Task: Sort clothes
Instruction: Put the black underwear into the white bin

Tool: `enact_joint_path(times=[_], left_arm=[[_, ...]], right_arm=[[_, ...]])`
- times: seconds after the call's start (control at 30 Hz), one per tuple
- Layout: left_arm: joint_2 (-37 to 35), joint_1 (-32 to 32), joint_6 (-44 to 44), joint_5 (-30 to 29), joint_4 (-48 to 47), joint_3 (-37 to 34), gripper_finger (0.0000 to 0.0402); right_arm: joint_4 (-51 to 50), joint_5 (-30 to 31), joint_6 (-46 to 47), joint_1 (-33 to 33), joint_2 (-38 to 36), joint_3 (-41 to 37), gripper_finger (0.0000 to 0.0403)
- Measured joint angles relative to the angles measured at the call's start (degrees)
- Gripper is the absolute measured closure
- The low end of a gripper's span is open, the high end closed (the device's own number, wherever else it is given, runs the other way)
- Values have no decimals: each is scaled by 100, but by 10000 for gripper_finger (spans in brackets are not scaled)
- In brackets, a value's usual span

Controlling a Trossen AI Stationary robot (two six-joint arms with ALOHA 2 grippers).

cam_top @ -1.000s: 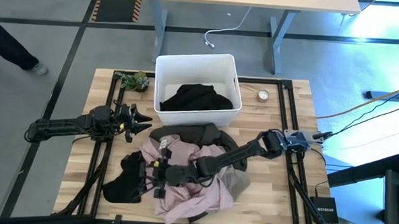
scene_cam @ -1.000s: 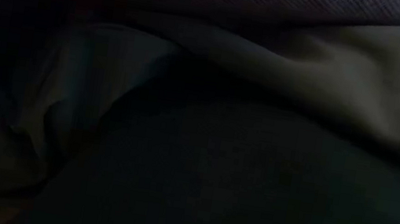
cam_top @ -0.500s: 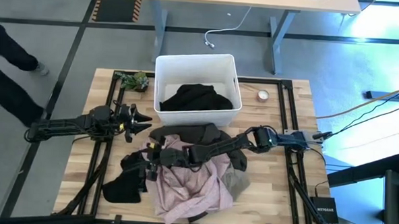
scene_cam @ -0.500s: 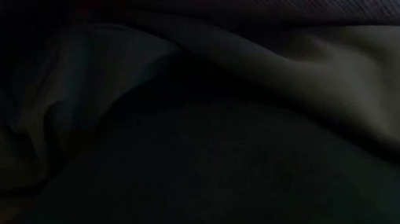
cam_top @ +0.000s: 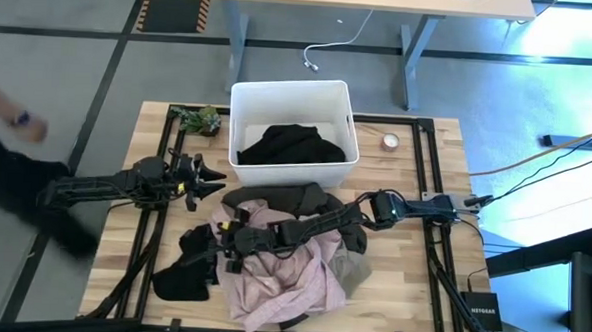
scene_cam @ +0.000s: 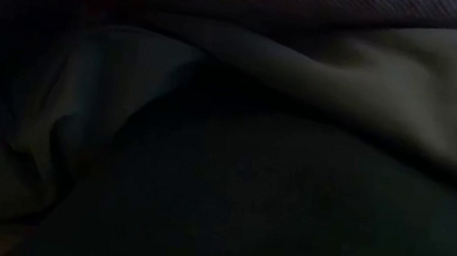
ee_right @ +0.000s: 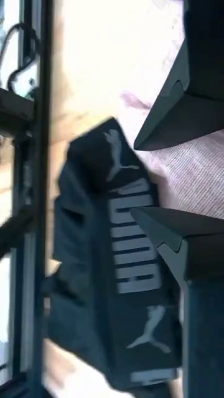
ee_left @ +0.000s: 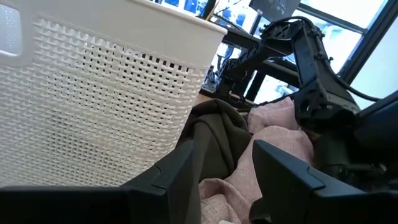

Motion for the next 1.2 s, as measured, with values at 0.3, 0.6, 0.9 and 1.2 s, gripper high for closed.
enact_joint_path(times=[0.3,0.6,0.9,1.2], left_arm=[[-1,-2,-73,-2,0,0,245],[0,-2,-262,-2,-2,0,245],[0,-2,-132,-2,0,0,245],[-1,-2,0,-4,0,0,245]], right_arm=[[243,-59,-207,126,118,829,228],[423,-39,-176,114,814,1615,228],[-1223,-142,-216,61,950,1635,228],[-1253,-245,-298,74,948,1635,270]])
